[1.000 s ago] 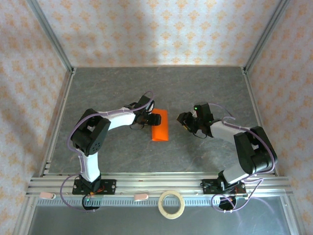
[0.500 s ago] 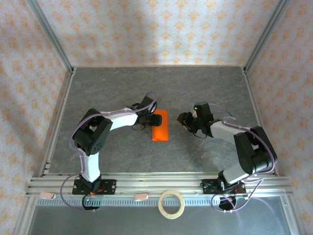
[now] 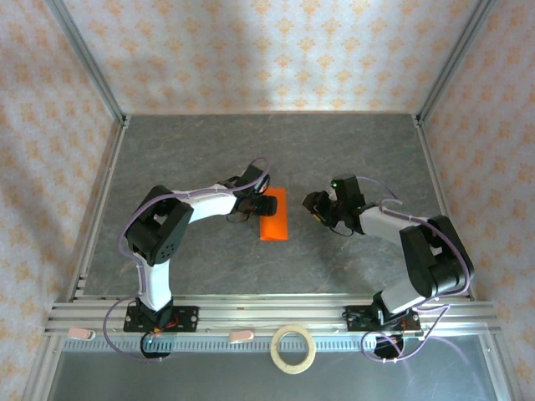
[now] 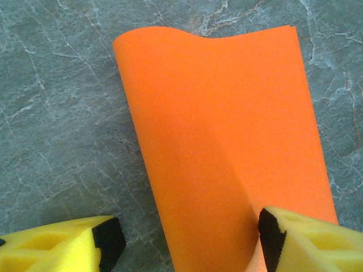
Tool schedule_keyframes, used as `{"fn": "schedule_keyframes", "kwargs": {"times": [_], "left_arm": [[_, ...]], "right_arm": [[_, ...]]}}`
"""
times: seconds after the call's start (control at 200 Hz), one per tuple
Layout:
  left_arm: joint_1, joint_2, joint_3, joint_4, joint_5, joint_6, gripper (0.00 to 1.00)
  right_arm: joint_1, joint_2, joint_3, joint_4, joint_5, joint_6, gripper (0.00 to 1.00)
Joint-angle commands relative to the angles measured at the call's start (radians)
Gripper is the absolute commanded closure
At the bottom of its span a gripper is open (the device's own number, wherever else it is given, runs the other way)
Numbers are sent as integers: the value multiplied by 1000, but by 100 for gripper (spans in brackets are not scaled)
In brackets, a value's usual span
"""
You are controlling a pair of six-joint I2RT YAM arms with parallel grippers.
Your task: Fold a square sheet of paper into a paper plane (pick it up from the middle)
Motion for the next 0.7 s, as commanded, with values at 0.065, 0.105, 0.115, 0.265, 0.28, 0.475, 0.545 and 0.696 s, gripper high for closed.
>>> {"fn": "schedule_keyframes", "kwargs": {"times": [0.065, 0.105, 0.115, 0.265, 0.28, 0.475, 0.545, 0.696], "left_arm": [[29, 111, -37, -41, -140, 58, 27], [29, 114, -37, -44, -147, 59, 27], [29, 114, -37, -45, -149, 57, 27], [29, 121, -31, -53, -158, 37, 27], [29, 123, -31, -53, -157, 35, 27], [29, 132, -29, -51, -152, 29, 27], [29, 132, -29, -54, -156, 19, 27], [29, 135, -29, -50, -152, 4, 27]], "right_arm": [[7, -22, 16, -22, 19, -6, 51], [7, -23, 17, -23, 19, -6, 51], [6, -23, 17, -23, 19, -6, 51], [6, -22, 18, -24, 19, -6, 51], [5, -22, 18, -23, 19, -6, 51], [5, -23, 16, -23, 18, -6, 51], [7, -21, 16, -22, 17, -6, 51], [8, -16, 18, -19, 10, -5, 51]]}}
